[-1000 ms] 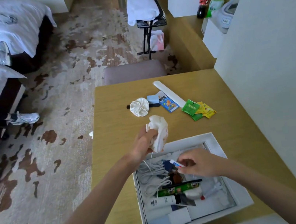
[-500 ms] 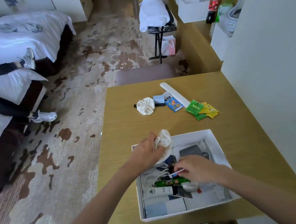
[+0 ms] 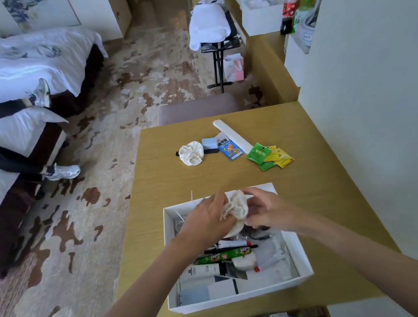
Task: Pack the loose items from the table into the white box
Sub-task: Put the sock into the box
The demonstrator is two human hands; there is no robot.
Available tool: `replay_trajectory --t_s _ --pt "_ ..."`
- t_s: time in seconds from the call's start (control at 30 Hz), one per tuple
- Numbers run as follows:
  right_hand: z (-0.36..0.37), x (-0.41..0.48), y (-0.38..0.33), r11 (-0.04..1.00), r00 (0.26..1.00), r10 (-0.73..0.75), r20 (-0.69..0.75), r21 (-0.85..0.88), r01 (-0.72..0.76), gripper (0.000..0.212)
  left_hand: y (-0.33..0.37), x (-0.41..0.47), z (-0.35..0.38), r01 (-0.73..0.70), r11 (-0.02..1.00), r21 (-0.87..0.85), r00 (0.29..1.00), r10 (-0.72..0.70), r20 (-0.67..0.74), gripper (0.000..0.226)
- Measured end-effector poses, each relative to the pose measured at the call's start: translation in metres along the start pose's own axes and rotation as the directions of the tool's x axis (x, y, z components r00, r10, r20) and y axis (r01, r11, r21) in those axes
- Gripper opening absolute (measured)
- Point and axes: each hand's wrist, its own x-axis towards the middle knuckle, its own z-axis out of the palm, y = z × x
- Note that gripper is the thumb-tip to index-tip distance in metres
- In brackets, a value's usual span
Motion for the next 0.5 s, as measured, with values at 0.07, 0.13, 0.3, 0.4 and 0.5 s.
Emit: replay_trajectory --t_s 0.07,0.13,0.3,0.4,0.5 --pt "-0.007 -0.007 -0.006 0.997 0.998 0.055 -0.022 0.06 -0.054 0.044 0.008 0.005 0.005 -0.022 0.999 -0.026 1.0 0.022 0.016 0.025" --pt "-0.012 -0.01 -0.006 0.992 0.991 0.095 -0.097 0.093 -0.086 0.036 0.013 0.01 0.011 -0.061 0.997 -0.047 0.998 0.062 0.016 0.026" --pt "-0.02 -0.014 -0.001 0.975 0.981 0.18 -0.078 0.15 -0.167 0.029 0.019 0.018 0.02 -0.203 0.978 -0.056 0.979 0.204 0.001 0.025" --pt "-0.023 -0.015 0.001 0.974 0.979 0.189 -0.075 0.139 -0.178 0.023 0.017 0.02 0.024 -0.193 0.974 -0.117 0.979 0.199 0.037 0.03" --pt "-0.026 -0.013 0.004 0.979 0.971 0.192 -0.144 0.094 -0.18 0.03 0.014 0.02 0.026 -0.045 0.968 -0.247 0.99 0.077 0.121 0.051"
